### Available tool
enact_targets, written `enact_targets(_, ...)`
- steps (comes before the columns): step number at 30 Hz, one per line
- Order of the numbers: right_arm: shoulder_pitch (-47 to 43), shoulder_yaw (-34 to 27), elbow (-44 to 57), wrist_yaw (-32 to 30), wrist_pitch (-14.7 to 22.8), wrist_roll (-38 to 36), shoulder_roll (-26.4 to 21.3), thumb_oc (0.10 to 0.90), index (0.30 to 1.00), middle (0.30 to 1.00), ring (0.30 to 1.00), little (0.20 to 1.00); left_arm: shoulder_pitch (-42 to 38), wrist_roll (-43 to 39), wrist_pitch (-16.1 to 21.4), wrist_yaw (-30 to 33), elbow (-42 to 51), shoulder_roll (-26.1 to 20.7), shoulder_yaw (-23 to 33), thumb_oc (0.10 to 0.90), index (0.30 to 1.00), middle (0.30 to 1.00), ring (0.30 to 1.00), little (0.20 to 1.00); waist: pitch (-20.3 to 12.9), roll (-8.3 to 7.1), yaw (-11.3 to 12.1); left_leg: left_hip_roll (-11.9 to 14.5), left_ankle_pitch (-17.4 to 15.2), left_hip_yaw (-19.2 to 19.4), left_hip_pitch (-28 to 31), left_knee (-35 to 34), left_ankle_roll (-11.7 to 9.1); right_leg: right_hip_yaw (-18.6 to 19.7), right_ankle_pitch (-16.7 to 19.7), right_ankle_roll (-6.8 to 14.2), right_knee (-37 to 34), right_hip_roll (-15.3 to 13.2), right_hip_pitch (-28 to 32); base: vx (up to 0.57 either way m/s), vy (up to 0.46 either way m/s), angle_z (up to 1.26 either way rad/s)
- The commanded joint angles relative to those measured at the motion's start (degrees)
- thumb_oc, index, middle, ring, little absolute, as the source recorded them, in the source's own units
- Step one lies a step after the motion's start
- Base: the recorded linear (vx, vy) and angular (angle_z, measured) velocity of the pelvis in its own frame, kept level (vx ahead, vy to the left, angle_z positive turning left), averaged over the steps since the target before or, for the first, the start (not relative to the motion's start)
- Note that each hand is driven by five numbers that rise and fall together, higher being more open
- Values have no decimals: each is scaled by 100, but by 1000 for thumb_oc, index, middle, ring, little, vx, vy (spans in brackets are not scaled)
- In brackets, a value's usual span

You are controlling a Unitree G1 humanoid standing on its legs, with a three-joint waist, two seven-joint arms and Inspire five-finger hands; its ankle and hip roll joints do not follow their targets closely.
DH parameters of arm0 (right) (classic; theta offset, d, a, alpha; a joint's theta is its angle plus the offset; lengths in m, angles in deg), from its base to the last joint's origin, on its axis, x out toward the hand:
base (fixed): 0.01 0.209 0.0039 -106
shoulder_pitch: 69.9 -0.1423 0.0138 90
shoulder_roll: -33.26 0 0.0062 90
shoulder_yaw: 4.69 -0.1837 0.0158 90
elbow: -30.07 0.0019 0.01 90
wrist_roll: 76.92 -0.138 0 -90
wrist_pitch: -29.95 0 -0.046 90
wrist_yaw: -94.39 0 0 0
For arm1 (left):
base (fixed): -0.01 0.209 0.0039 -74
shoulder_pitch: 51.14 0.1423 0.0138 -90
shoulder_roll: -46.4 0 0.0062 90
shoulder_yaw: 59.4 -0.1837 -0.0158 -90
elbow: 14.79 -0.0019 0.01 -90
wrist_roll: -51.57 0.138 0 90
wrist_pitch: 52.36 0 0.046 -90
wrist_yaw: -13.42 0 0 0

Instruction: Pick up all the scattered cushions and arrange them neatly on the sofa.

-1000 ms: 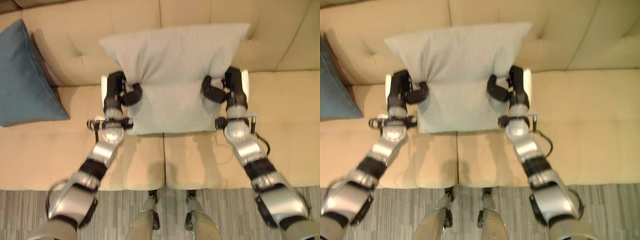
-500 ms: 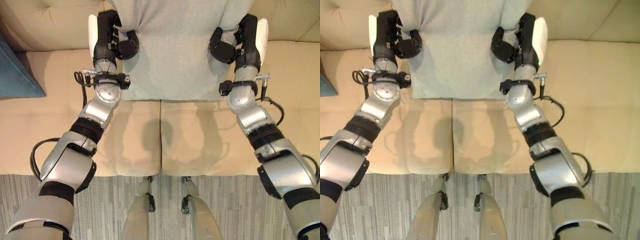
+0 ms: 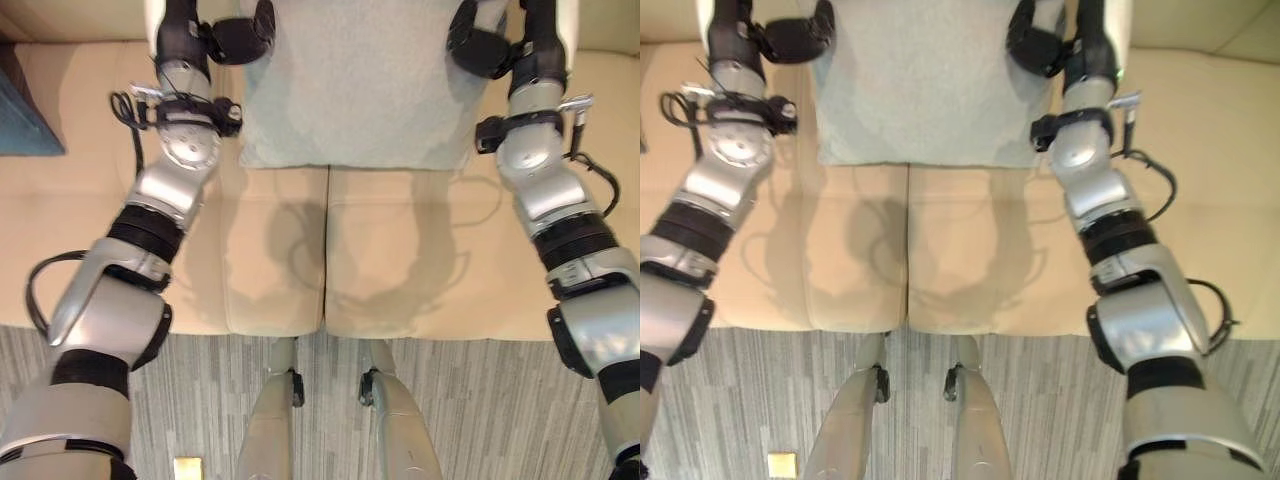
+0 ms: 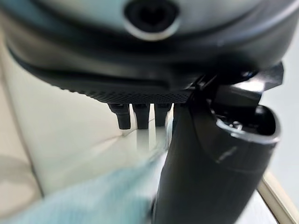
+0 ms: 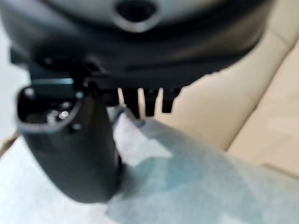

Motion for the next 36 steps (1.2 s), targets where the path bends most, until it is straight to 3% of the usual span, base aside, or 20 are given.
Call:
enact_targets(1,481,-205,493,122,666,-167,-302,800,900,900,900,900,550,86,689,69,414,-508,428,800,900,900,900,900,-1012,-114,124,37,-937,53,350,-27,-565,114,-691,561,22,21,425,-21,-13,-8)
enact_targets(5,1506,-861,931,275,710,-273,-698,800,900,900,900,900,1738,-97,778,-117,1026,-754,1180,800,900,900,900,900,-1064,-98,126,65,-975,91,576,-27,-568,99,-752,546,22,28,646,-19,-8,-13)
enact_targets(8,2892,-1722,1547,391,708,-239,-756,800,900,900,900,900,3279,-188,840,-286,1947,-578,2073,800,900,900,900,900,-1124,-112,119,89,-1032,130,847,-27,-562,70,-825,524,22,28,932,-14,-29,-2)
enact_targets(9,3699,-2226,1821,453,782,-198,-598,800,900,900,900,900,4090,-199,864,-425,2271,-269,2462,800,900,900,900,900,-1134,-119,90,93,-1071,151,991,-27,-554,60,-868,505,22,26,1079,-18,-41,-3)
enact_targets(12,4545,-2609,2126,566,733,-63,-384,800,900,900,900,900,4933,-189,809,-595,2634,45,2768,800,900,900,900,900,-1177,-132,85,96,-1101,152,1170,-27,-544,38,-922,486,22,28,1288,-4,-43,1)
enact_targets(14,5581,-2951,2310,800,700,99,-12,800,900,900,900,900,6060,-163,692,-964,2733,542,3015,800,900,900,900,900,-1205,-150,52,148,-1156,174,1472,-27,-527,-18,-991,467,22,12,1625,-20,-60,-3)
enact_targets(15,5602,-2954,2327,800,694,102,-8,800,900,900,900,900,6080,-162,687,-965,2747,542,3016,800,900,900,900,900,-1208,-151,52,148,-1158,173,1482,-27,-527,-19,-993,468,22,12,1635,-19,-50,-6)
enact_targets(19,7023,-3096,2100,1177,498,682,706,800,900,900,900,900,7662,-53,309,-1605,2200,1231,3227,800,900,900,900,900,-1317,-137,-3,222,-1234,247,2051,-27,-463,-81,-1106,435,22,44,2214,-26,-62,-7)
enact_targets(23,7374,-3026,1599,1306,413,825,1043,800,900,900,900,900,8103,184,88,-1829,1503,1511,3097,800,900,900,900,900,-1373,-99,-43,279,-1233,297,2384,-27,-438,-90,-1184,399,22,85,2557,-19,-47,-4)
enact_targets(27,7772,-2931,1105,1368,333,915,1443,800,900,900,900,900,8567,155,-155,-1909,689,2124,3103,800,900,900,900,900,-1465,-65,-35,382,-1232,328,2876,-27,-419,-29,-1350,298,22,206,3085,-28,-89,-3)
enact_targets(32,7810,-2656,477,1393,337,837,1644,800,900,900,900,900,8441,409,-253,-1822,-88,2315,2911,800,900,900,900,900,-1357,-81,-14,477,-1077,358,3063,80,-476,-12,-1563,192,22,300,3358,-114,-99,2)
enact_targets(33,7769,-2595,368,1370,334,808,1651,800,900,900,900,900,8354,420,-233,-1768,-245,2314,2858,800,900,900,900,900,-1278,-129,8,455,-1161,327,2943,434,-493,-31,-1554,165,22,257,3374,-282,-66,3)
enact_targets(34,7626,-2488,130,1345,301,799,1636,800,900,900,900,900,8219,396,-226,-1759,-360,2347,2806,800,900,900,900,900,-1150,-246,24,283,-1679,135,2843,1141,-436,-24,-1452,127,22,144,3302,-394,-79,-1)
enact_targets(35,7519,-2424,-14,1317,296,822,1595,800,900,900,900,900,8148,385,-213,-1749,-469,2378,2770,800,900,900,900,900,-1111,-323,28,88,-1933,-40,2820,1585,-390,-13,-1350,120,22,78,3247,-294,-43,0)
enact_targets(36,7515,-2423,-17,1317,297,821,1596,800,900,900,900,900,8144,385,-212,-1749,-471,2377,2771,800,900,900,900,900,-1122,-325,18,82,-1924,-47,2796,1590,-388,-21,-1345,121,22,73,3231,-181,-19,0)
